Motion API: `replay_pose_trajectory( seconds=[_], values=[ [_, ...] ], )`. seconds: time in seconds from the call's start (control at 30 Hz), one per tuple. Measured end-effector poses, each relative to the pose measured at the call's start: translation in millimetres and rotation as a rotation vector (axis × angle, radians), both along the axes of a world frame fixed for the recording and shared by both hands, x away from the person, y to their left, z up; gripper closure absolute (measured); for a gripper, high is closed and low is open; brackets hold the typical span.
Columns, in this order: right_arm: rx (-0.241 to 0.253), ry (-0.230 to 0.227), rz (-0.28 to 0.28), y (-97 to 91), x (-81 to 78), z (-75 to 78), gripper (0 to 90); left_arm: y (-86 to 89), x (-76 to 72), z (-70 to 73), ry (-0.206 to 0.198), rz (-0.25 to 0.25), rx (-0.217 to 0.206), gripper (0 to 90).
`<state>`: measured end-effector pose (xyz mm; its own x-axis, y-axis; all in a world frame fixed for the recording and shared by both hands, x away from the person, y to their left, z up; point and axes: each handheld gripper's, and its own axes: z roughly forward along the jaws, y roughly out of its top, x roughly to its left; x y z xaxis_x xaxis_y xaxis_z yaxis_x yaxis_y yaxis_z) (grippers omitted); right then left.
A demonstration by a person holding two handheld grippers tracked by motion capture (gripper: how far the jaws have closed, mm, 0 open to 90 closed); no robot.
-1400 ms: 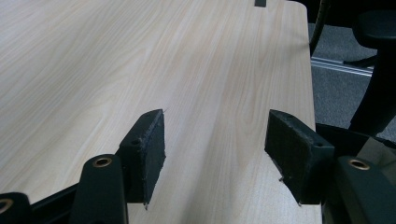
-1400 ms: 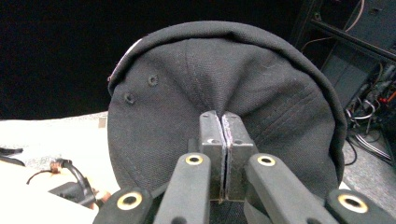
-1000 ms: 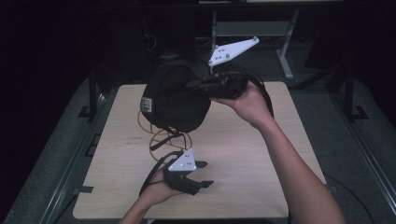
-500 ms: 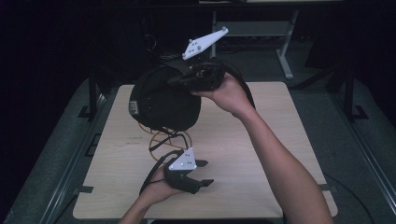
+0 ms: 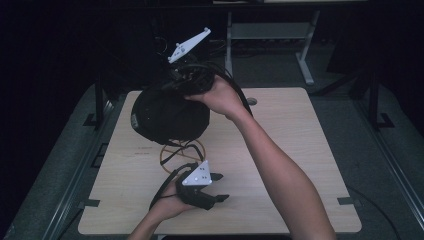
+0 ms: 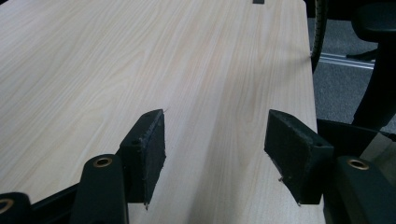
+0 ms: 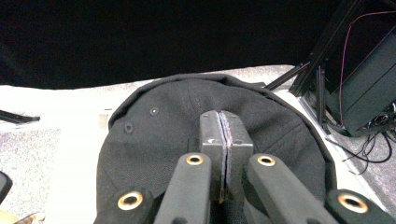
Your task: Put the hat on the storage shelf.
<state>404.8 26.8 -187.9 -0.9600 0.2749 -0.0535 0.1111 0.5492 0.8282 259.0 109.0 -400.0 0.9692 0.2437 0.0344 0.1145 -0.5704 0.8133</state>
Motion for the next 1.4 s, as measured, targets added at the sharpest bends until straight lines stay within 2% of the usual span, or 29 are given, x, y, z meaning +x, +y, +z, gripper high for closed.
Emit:
replay_pose_trajectory(
  seconds=[0.1, 0.2, 0.3, 0.33, 0.37, 0.43, 0.53, 0.63, 0.67, 0.8, 1.03, 1.2, 1.4],
  values=[
    [-0.004, 0.007, -0.001, 6.7, 2.1, -2.1, 89.1, -0.1, 0.3, 0.4, -0.005, -0.004, 0.001, 37.9],
    [-0.027, 0.025, -0.013, 24.1, 7.3, -8.1, 88.8, -1.6, -0.8, -0.3, -0.011, -0.007, 0.011, 37.9],
    [-0.051, 0.014, -0.033, 32.1, 11.5, -13.1, 86.9, -2.7, -2.4, -1.1, -0.005, -0.006, 0.012, 37.9],
    [-0.048, 0.039, -0.042, 36.0, 14.9, -18.6, 71.6, -3.0, -2.7, -1.8, -0.004, -0.006, 0.012, 37.9],
    [-0.040, 0.069, -0.046, 36.4, 16.3, -20.4, 66.9, -3.1, -2.9, -2.4, -0.002, -0.008, 0.010, 37.9],
    [-0.038, 0.072, -0.057, 35.7, 16.1, -21.5, 65.6, -3.2, -3.0, -3.1, -0.005, -0.010, 0.014, 37.9],
    [-0.006, 0.089, -0.078, 24.0, 15.4, -24.3, 58.9, -2.9, -4.8, -2.9, -0.001, -0.009, 0.011, 37.9],
    [-0.006, 0.089, -0.084, 15.2, 14.5, -25.3, 55.8, -2.4, -3.9, -2.1, -0.003, -0.004, 0.001, 37.8],
    [-0.002, 0.104, -0.091, 11.2, 14.3, -25.7, 54.8, -1.2, -4.0, -1.3, -0.003, -0.001, -0.001, 37.8],
    [0.022, 0.101, -0.096, 0.2, 15.9, -27.1, 51.7, 0.7, -2.1, -1.4, 0.005, 0.006, -0.011, 37.7],
    [0.033, 0.106, -0.096, -11.8, 16.6, -28.8, 49.4, 3.3, 0.5, -1.2, 0.008, 0.016, -0.017, 37.3],
    [0.042, 0.114, -0.109, -23.4, 13.8, -27.7, 42.9, 2.8, 0.4, -1.9, 0.009, 0.015, -0.009, 36.7],
    [0.049, 0.119, -0.122, -37.6, 12.7, -28.8, 39.6, 3.4, 1.5, -2.2, 0.013, 0.017, -0.005, 36.4]
  ],
)
